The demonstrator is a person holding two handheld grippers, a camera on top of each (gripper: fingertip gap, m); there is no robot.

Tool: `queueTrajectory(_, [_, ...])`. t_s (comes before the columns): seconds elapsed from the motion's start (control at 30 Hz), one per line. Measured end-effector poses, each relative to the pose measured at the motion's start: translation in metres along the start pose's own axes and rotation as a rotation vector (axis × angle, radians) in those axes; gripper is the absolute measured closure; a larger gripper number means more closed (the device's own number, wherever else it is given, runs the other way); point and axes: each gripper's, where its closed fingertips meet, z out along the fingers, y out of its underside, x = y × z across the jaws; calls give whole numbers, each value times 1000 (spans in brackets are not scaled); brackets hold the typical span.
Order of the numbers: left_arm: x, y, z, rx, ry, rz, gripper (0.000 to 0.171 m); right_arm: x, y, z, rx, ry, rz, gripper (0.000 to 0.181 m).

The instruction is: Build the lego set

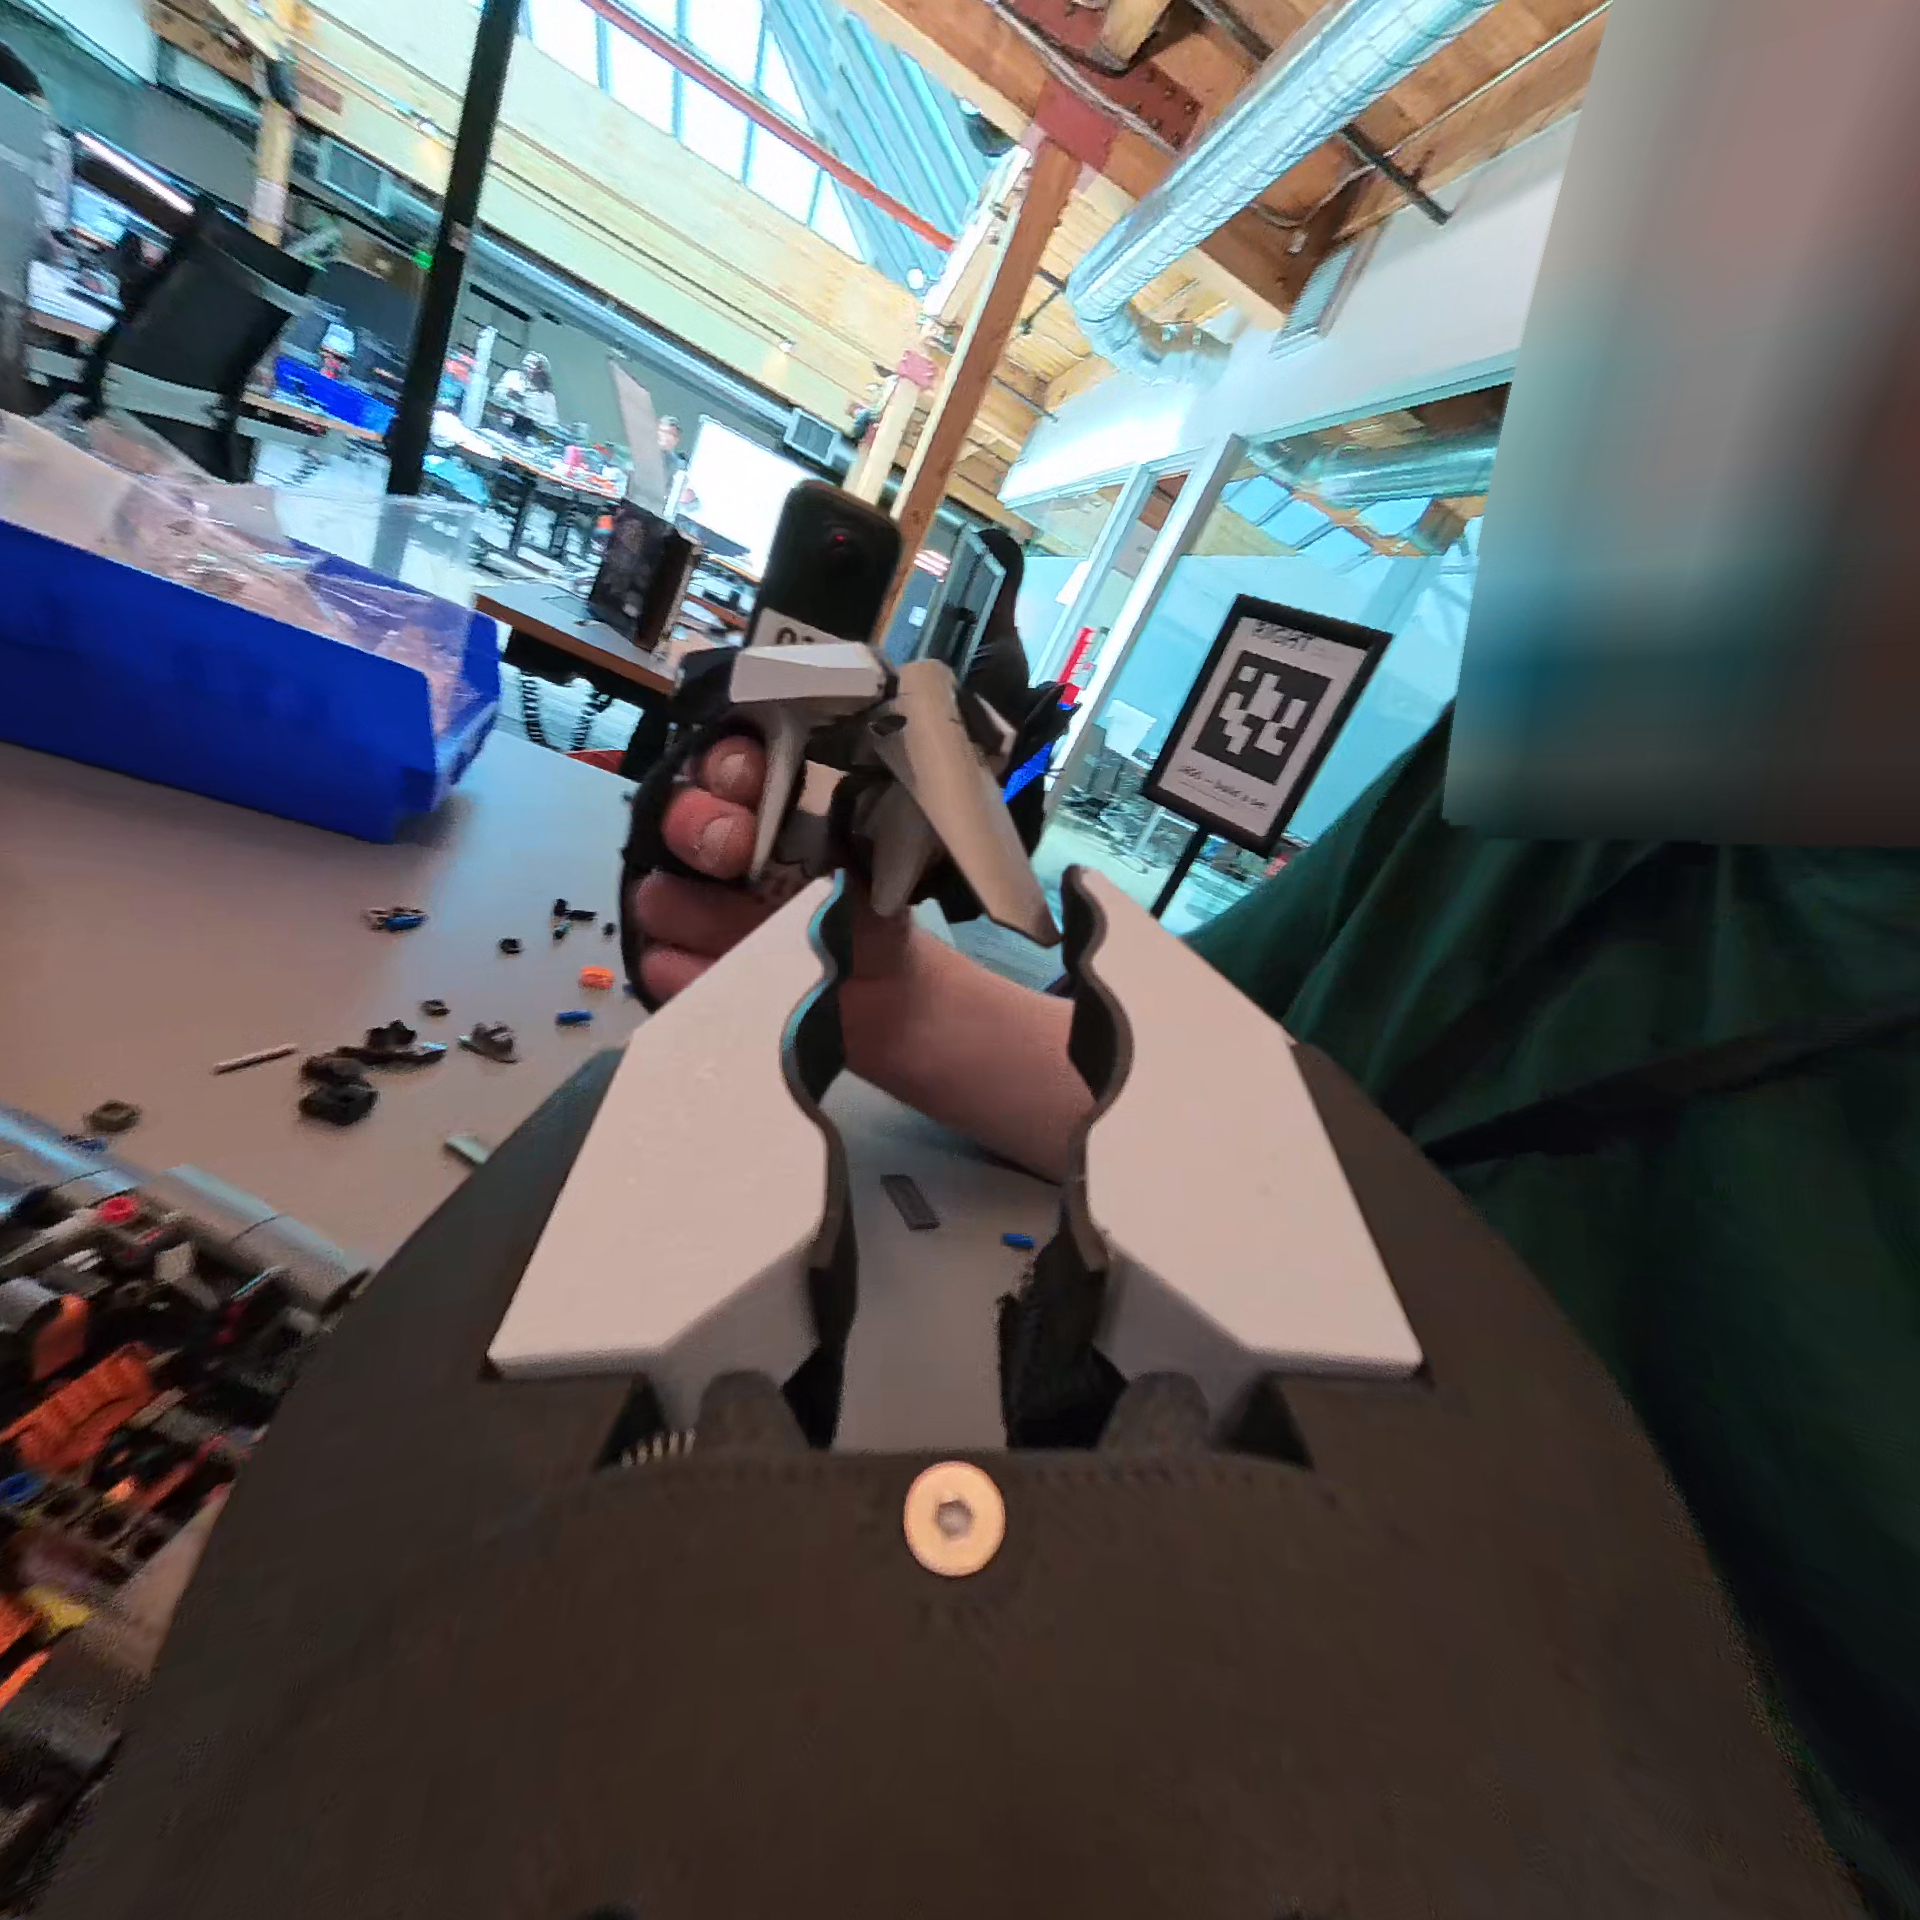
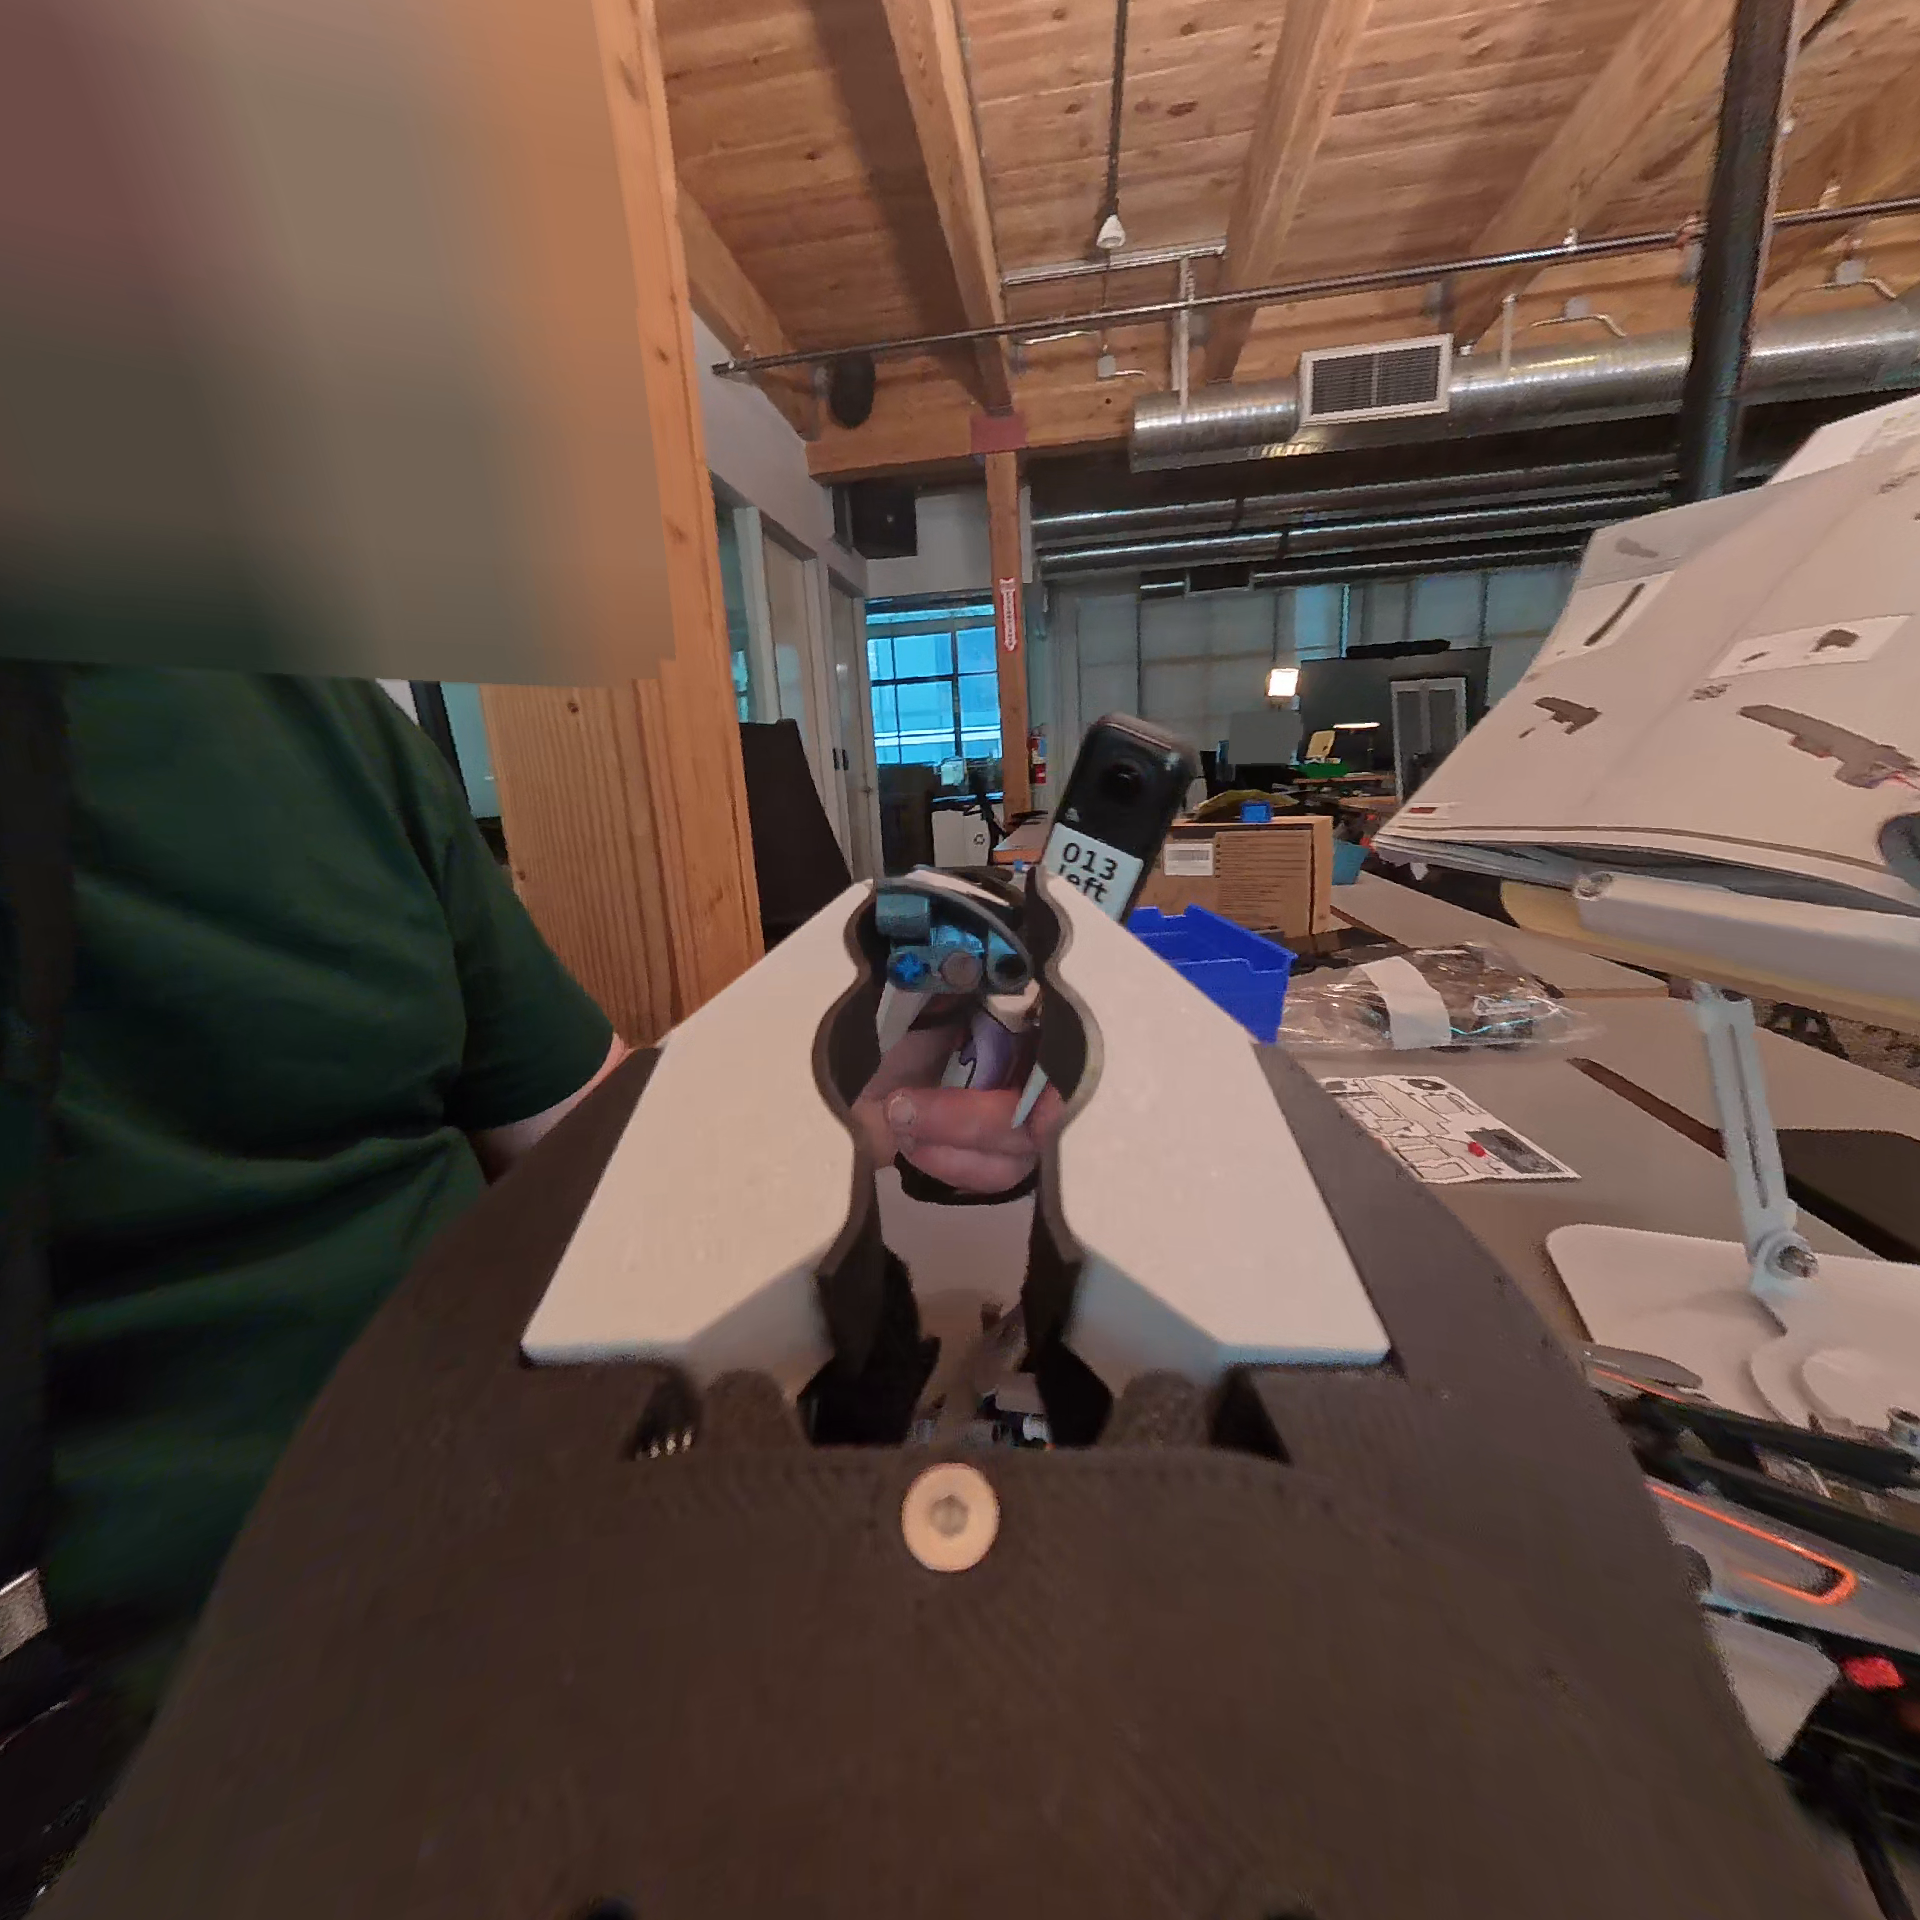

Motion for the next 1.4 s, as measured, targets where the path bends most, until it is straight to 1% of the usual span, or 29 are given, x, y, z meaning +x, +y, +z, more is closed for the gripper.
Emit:
queueTrajectory(0.1, [6, 11, 7, -54, 27, 18, 144, -5, 2, 3, -22, -18, -16, 158])
queueTrajectory(0.13, [7, 12, 9, -61, 27, 27, 144, -6, 3, 4, -29, -20, -18, 158])
queueTrajectory(0.2, [2, 7, 8, -28, -30, 83, 139, -2, 3, 4, -28, 1, -7, 158])
queueTrajectory(0.23, [-2, 4, 6, -27, -77, 129, 137, 2, 3, 3, -21, 13, 18, 158])
queueTrajectory(0.27, [-11, 4, 3, -48, -164, 197, 132, 8, 2, 1, -12, 33, 54, 158])
queueTrajectory(0.33, [-24, 0, -4, -76, -348, 391, 125, 24, 2, -4, 14, 92, 143, 158])
queueTrajectory(0.4, [-28, -1, -5, -135, -482, 596, 126, 31, 5, -7, 30, 91, 243, 158])
queueTrajectory(0.47, [-34, 6, -1, -218, -569, 715, 131, 30, 6, -4, 48, 67, 290, 158])
queueTrajectory(0.5, [-36, 11, 2, -249, -585, 749, 139, 28, 8, -2, 49, 53, 302, 158])
queueTrajectory(0.53, [-39, 14, 4, -270, -606, 774, 144, 26, 10, 2, 39, 41, 318, 158])
queueTrajectory(0.6, [-40, 14, 5, -279, -643, 819, 158, 25, 22, 9, -8, 41, 350, 158])
queueTrajectory(0.63, [-39, 13, 5, -269, -644, 834, 161, 23, 25, 12, -16, 26, 365, 157])
queueTrajectory(0.77, [-40, 7, -5, -257, -656, 807, 171, 23, 29, 18, -14, 21, 416, 159])
queueTrajectory(0.8, [-40, 8, -5, -253, -642, 764, 171, 26, 29, 17, -4, 43, 407, 158])
queueTrajectory(0.83, [-40, 7, -6, -236, -623, 717, 171, 29, 27, 16, 2, 70, 385, 150])
queueTrajectory(0.87, [-39, 4, -7, -207, -609, 682, 171, 32, 26, 14, -2, 88, 365, 147])
queueTrajectory(0.97, [-37, -4, -13, -133, -552, 565, 171, 37, 23, 6, -28, 136, 303, 143])
queueTrajectory(1.07, [-35, -6, -16, -96, -497, 477, 171, 36, 22, 4, -73, 159, 222, 148])
queueTrajectory(1.13, [-36, -5, -16, -92, -481, 445, 171, 33, 25, 5, -106, 162, 182, 146])
queueTrajectory(1.2, [-36, 2, -14, -134, -463, 438, 171, 29, 30, 10, -142, 153, 147, 149])
queueTrajectory(1.27, [-37, 10, -11, -175, -435, 398, 171, 24, 34, 16, -160, 147, 109, 157])
queueTrajectory(1.3, [-35, 14, -9, -191, -400, 369, 171, 21, 35, 18, -163, 139, 96, 162])
queueTrajectory(1.33, [-33, 13, -10, -176, -378, 349, 171, 19, 35, 20, -158, 131, 100, 163])
queueTrajectory(1.4, [-33, 12, -16, -166, -347, 296, 171, 22, 34, 26, -139, 163, 129, 163])
